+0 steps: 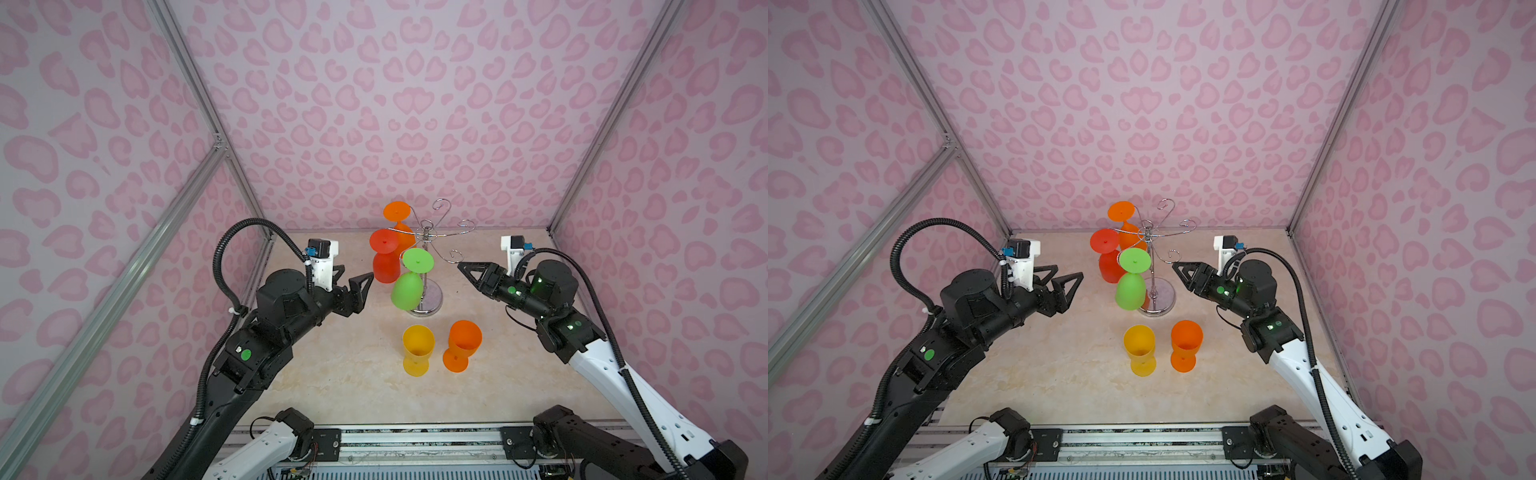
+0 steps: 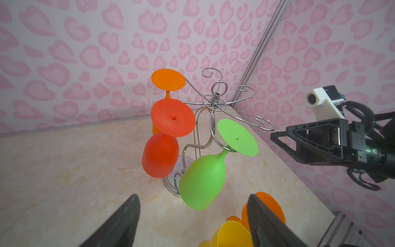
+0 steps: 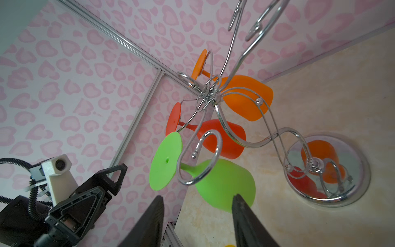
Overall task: Take the wine glass off the wine glass rack
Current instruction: 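Reach the right gripper to the green glass foot while the left gripper approaches its bowl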
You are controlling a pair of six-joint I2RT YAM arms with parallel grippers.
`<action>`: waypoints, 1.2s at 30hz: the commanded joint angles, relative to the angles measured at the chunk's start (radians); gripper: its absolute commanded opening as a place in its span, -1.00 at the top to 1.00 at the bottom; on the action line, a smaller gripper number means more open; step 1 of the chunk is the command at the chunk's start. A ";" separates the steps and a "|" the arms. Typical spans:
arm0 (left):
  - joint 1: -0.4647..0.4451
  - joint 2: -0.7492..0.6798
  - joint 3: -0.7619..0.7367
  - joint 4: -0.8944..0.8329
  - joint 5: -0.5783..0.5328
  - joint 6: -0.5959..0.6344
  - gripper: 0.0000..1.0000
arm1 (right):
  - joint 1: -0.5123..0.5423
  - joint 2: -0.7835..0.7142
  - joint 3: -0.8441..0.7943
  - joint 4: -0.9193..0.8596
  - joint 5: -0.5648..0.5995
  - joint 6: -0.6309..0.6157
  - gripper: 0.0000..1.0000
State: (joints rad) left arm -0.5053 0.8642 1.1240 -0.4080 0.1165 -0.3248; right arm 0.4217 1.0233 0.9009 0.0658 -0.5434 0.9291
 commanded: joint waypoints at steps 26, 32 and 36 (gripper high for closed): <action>0.123 0.035 -0.151 0.343 0.324 -0.208 -0.65 | 0.124 0.270 0.031 0.435 -0.012 0.206 0.15; 0.128 0.031 -0.155 0.340 0.322 -0.201 -0.65 | 0.136 0.288 0.038 0.442 -0.011 0.212 0.39; 0.129 0.033 -0.153 0.342 0.326 -0.198 -0.65 | 0.137 0.288 0.049 0.427 -0.008 0.205 0.49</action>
State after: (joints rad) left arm -0.3786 0.8982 0.9730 -0.0994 0.4297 -0.5369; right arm 0.5568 1.3071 0.9428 0.4686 -0.5476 1.1404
